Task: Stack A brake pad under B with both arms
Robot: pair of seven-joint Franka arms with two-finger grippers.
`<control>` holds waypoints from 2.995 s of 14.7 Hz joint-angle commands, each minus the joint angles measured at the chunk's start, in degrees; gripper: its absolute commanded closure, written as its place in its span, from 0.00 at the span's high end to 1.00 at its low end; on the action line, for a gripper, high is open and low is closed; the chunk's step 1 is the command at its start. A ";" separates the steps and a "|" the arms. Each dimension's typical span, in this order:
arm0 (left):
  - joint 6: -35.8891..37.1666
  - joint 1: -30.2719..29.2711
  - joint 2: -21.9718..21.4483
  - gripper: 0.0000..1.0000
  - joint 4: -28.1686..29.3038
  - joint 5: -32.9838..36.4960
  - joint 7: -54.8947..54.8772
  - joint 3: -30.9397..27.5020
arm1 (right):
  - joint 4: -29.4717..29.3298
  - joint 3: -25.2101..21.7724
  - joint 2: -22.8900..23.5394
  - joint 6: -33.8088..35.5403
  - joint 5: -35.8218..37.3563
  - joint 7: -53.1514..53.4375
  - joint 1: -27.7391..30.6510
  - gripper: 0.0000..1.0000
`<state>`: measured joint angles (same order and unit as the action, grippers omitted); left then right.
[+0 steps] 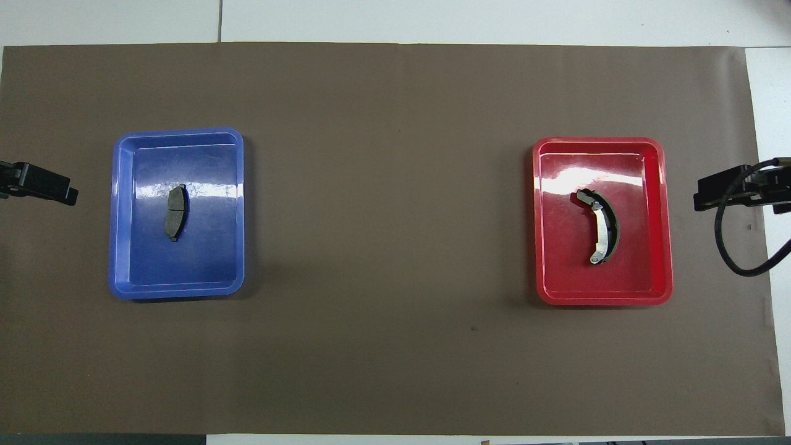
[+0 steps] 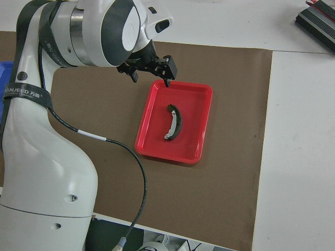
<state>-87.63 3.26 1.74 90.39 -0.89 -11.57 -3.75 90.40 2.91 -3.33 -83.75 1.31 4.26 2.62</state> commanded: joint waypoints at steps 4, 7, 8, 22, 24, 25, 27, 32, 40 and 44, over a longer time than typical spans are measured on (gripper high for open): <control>-0.26 -0.36 -1.39 1.00 1.72 0.80 -0.91 0.32 | 0.57 0.16 -0.28 -0.54 -0.87 -0.84 0.54 1.00; -0.44 -0.36 -1.56 1.00 2.15 0.80 -0.99 0.32 | 0.57 0.16 -0.28 -0.54 -0.87 -0.84 0.54 1.00; -1.66 -0.19 -2.52 1.00 3.99 0.80 -0.99 0.32 | 0.57 0.16 -0.28 -0.54 -0.87 -0.75 0.54 1.00; -36.98 2.01 -0.87 1.00 28.95 0.80 0.06 0.50 | 2.85 0.16 -0.98 -4.93 -0.87 -1.01 0.54 1.00; -42.60 2.10 1.15 0.99 32.11 0.80 0.15 0.50 | 3.90 0.16 -0.28 -6.60 -0.79 -1.36 0.54 1.00; -44.72 2.10 2.03 0.99 33.26 0.80 0.15 0.50 | 6.00 0.25 -0.28 -8.95 -0.78 -1.36 0.37 1.00; -47.54 2.01 3.44 0.99 35.02 0.80 0.06 0.58 | 10.22 0.34 1.12 -15.80 -0.78 -1.71 -0.33 1.00; -54.73 2.10 5.72 0.98 39.07 0.80 0.06 0.58 | 22.76 0.34 4.21 -32.83 -0.87 -5.30 -1.22 1.00; -57.22 2.10 8.28 0.23 39.07 0.80 -0.03 0.58 | 38.97 0.25 6.93 -53.71 -0.87 -14.63 1.33 1.00; -47.14 2.10 4.60 0.08 35.13 0.71 0.24 0.85 | 41.87 0.25 9.29 -58.10 -0.87 -14.72 2.03 1.00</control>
<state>-141.04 4.98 8.83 127.86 -0.88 -11.66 -2.71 129.99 2.70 5.17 -138.88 1.29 -8.84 3.76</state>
